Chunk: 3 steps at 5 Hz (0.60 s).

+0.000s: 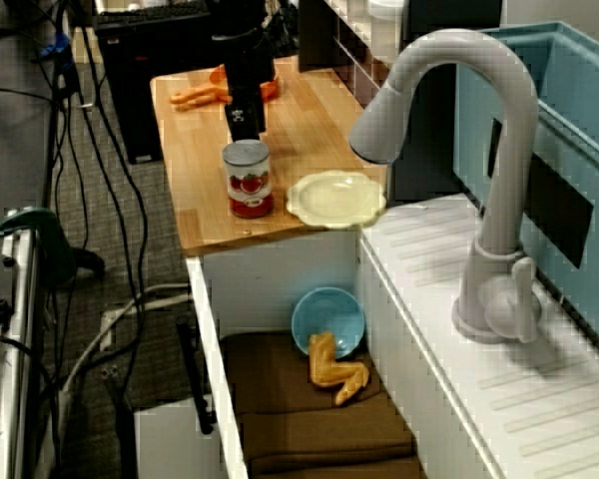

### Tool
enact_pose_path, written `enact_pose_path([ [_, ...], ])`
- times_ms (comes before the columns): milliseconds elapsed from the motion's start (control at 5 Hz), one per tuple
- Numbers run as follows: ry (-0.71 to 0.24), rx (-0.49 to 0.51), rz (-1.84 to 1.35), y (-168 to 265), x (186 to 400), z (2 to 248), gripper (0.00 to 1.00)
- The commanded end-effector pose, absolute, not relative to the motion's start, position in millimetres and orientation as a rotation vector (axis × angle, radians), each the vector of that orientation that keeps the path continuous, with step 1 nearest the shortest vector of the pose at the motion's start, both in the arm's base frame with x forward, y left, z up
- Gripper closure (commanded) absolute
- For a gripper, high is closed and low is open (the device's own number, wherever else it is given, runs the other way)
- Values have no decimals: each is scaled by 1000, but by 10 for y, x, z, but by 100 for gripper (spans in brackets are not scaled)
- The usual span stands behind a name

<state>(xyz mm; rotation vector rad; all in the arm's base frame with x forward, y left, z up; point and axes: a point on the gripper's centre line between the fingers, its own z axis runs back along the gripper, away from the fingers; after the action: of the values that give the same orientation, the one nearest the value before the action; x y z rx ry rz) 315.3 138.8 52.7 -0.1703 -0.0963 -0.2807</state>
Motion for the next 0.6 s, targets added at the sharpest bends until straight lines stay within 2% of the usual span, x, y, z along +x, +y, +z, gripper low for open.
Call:
enact_pose_path([
  [0, -157, -112, -287, 1400, 3233, 927, 0],
  [400, -117, -87, -346, 1046, 3121, 866, 0],
])
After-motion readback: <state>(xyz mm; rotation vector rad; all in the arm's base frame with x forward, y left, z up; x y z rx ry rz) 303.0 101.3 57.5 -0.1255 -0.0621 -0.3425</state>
